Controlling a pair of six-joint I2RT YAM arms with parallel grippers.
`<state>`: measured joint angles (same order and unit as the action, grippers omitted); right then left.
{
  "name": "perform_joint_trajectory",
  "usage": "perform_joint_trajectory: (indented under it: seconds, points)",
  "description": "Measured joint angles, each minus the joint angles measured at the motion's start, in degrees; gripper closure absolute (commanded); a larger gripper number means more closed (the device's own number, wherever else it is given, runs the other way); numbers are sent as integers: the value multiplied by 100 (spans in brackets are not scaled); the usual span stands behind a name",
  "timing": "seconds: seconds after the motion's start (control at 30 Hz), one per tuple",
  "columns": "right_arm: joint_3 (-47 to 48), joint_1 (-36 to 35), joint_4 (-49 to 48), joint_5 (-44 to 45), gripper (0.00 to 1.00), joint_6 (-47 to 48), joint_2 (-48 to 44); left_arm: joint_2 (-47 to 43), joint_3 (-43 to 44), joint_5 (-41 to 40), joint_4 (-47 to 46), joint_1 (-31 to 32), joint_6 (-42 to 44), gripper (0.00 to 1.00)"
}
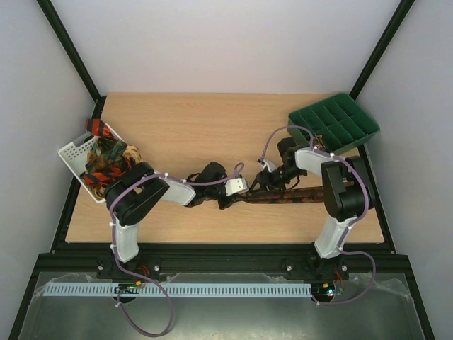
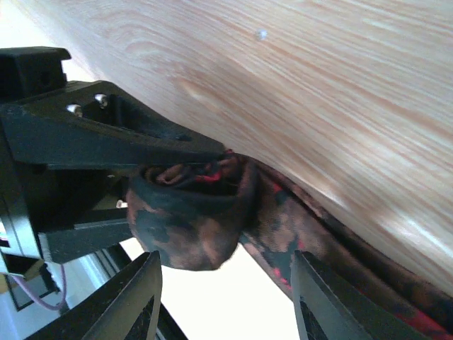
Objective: Roll the ties
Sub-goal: Roll the tie at the center of the board.
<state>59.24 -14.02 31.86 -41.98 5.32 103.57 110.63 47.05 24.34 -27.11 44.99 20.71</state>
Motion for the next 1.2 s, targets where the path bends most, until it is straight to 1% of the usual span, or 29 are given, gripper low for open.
perform_joint_trajectory:
  seconds: [0.1, 0.2, 0.23, 0.33, 0.37, 0.4, 0.47, 0.5, 0.53, 0.6, 0.67, 0.77, 0.87, 1.0, 1.07, 1.13, 1.2]
  points:
    - [-11, -111, -42, -120, 48, -133, 7, -9, 87, -46, 195, 15, 57, 85]
    - [-11, -262, -166, -203, 52, -278, 76, -24, 133, -90, 313, 39, 92, 85]
    - [-11, -299, -227, -214, 56, -323, 116, -28, 146, -101, 343, 42, 96, 85]
    - [-11, -365, -413, -236, 81, -433, 267, -31, 170, -109, 396, 48, 98, 84]
    - [-11, -365, -446, -289, 91, -487, 308, -31, 179, -114, 413, 48, 98, 83]
    - [-13, -365, -485, -345, 97, -501, 341, -31, 181, -125, 426, 48, 98, 80]
    - [-46, -365, -542, -424, 99, -588, 354, -35, 186, -146, 446, 48, 98, 69]
    - [-68, -363, -570, -450, 99, -566, 354, -46, 186, -151, 459, 48, 98, 61]
    - [-94, -354, -605, -490, 99, -562, 361, -63, 179, -166, 470, 39, 111, 48]
    - [-162, -317, -675, -509, 99, -538, 413, -127, 107, -142, 494, -4, 98, 35]
    - [-225, -262, -688, -629, 99, -490, 509, -192, 2, -83, 452, -50, 103, 27]
    - [-291, -90, -684, -850, 99, -389, 664, -393, -376, 33, 249, -164, 170, 20]
    - [-291, 66, -636, -1115, 99, -293, 881, -420, -485, 142, 109, -201, 238, 18]
    - [-258, 138, -584, -1384, 99, -184, 1075, -151, -179, 299, 109, -155, 328, 19]
    - [-214, 140, -525, -1504, 99, -146, 1180, 11, 0, 339, 81, -81, 358, 23]
    - [-179, 140, -474, -1613, 99, -118, 1270, 149, 144, 407, 39, 2, 378, 31]
    - [-179, 140, -463, -1663, 98, -96, 1294, 286, 264, 496, -48, 61, 389, 42]
